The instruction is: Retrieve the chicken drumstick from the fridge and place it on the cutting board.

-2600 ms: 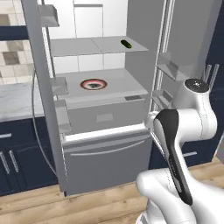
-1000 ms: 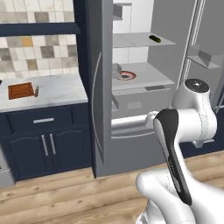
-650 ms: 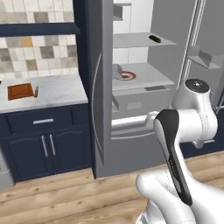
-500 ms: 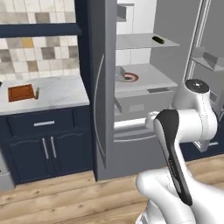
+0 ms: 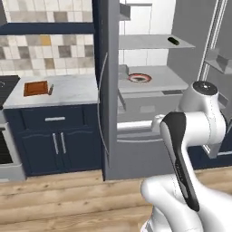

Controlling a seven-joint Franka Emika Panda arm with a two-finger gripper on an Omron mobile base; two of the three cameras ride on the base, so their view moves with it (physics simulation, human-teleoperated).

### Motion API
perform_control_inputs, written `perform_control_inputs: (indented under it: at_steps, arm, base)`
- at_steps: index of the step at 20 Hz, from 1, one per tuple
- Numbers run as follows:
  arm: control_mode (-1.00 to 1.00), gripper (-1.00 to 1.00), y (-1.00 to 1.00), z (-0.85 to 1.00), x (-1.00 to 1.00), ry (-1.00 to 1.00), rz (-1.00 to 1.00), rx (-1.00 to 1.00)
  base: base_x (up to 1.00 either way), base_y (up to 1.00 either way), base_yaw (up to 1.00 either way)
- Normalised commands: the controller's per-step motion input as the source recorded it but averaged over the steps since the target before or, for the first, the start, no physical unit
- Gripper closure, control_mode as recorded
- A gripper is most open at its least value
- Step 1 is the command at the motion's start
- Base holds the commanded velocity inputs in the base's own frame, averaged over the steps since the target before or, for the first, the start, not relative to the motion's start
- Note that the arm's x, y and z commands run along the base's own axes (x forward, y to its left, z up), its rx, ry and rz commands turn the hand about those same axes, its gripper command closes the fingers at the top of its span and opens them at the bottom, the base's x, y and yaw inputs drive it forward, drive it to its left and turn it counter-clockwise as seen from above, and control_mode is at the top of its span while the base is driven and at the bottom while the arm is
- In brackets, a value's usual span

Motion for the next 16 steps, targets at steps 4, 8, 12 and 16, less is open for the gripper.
perform_control_inputs:
  at_steps: [4, 8, 12, 16]
  arm:
    - [1.0, 1.0, 0.0, 0.0, 0.0, 0.0, 0.0, 0.0]
    - [1.0, 1.0, 0.0, 0.0, 0.0, 0.0, 0.0, 0.0]
    - [1.0, 1.0, 0.0, 0.0, 0.0, 0.0, 0.0, 0.0]
    - [1.0, 1.0, 0.0, 0.0, 0.0, 0.0, 0.0, 0.0]
  base:
    - [-0.4, 0.09, 0.47]
    - [-0.1, 0.06, 0.67]
    - [-0.04, 0.34, 0.63]
    - [-0.02, 0.47, 0.36]
